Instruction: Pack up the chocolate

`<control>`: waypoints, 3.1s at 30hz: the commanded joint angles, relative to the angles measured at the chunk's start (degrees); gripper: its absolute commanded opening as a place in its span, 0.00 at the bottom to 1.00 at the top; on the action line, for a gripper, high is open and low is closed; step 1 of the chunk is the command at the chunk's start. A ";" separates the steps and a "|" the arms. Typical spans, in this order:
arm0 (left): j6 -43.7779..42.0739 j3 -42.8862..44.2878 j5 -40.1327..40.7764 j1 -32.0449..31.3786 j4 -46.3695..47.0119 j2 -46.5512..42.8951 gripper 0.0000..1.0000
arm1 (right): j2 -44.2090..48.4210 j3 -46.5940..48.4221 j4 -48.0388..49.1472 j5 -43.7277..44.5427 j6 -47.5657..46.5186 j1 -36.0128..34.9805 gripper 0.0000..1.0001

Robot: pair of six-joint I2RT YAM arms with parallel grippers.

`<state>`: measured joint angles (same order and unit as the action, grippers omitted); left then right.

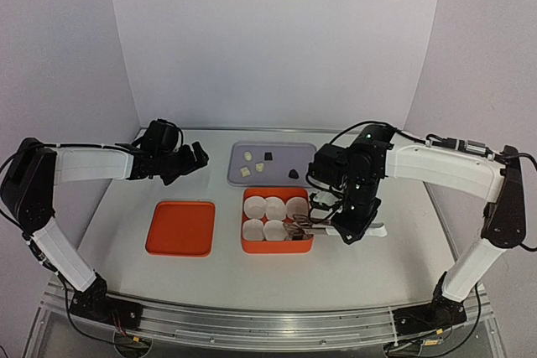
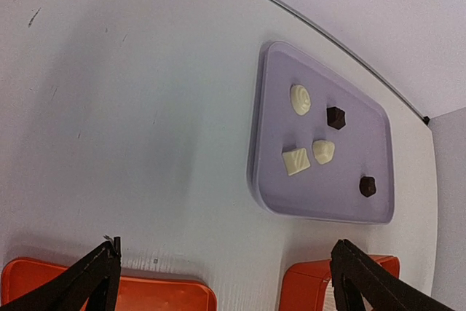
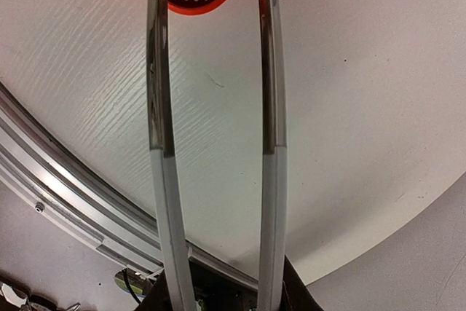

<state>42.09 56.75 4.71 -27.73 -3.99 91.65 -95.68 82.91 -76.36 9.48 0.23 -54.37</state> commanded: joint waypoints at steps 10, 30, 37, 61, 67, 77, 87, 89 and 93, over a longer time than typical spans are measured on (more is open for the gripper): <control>-0.01 0.19 0.78 -0.22 1.52 -2.01 1.00 | 2.33 6.08 -2.72 1.15 -0.99 -0.23 0.31; -3.08 2.10 -0.78 -0.22 0.38 -0.49 1.00 | -9.37 24.57 3.31 1.55 -4.87 15.94 0.32; -4.15 4.23 -0.18 -0.24 -1.25 0.69 1.00 | -19.39 30.96 4.04 -2.07 -9.44 21.05 0.32; -4.80 8.82 1.22 -0.14 -3.14 4.87 1.00 | -30.98 36.92 3.98 -2.26 -9.93 22.29 0.30; -4.40 8.47 1.43 -0.14 -3.20 4.79 1.00 | -31.01 36.27 3.98 -1.93 -10.07 22.27 0.27; -3.80 7.60 2.05 -0.11 -3.37 3.84 1.00 | -31.15 36.16 4.00 -0.51 -9.62 22.27 0.20; -3.16 6.81 2.08 -0.14 -2.79 2.62 1.00 | -26.44 36.89 4.34 -1.47 -9.49 22.26 0.09; -3.05 6.62 1.88 -0.14 -2.45 2.36 1.00 | -24.62 36.55 4.48 -1.69 -9.35 22.27 0.08; -2.93 6.05 1.10 -0.12 -1.41 1.91 1.00 | -20.03 33.98 5.15 -2.49 -8.61 22.20 0.06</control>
<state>38.69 63.28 6.10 -27.73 -7.43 96.08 -124.75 118.14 -72.24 8.03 -9.18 -32.05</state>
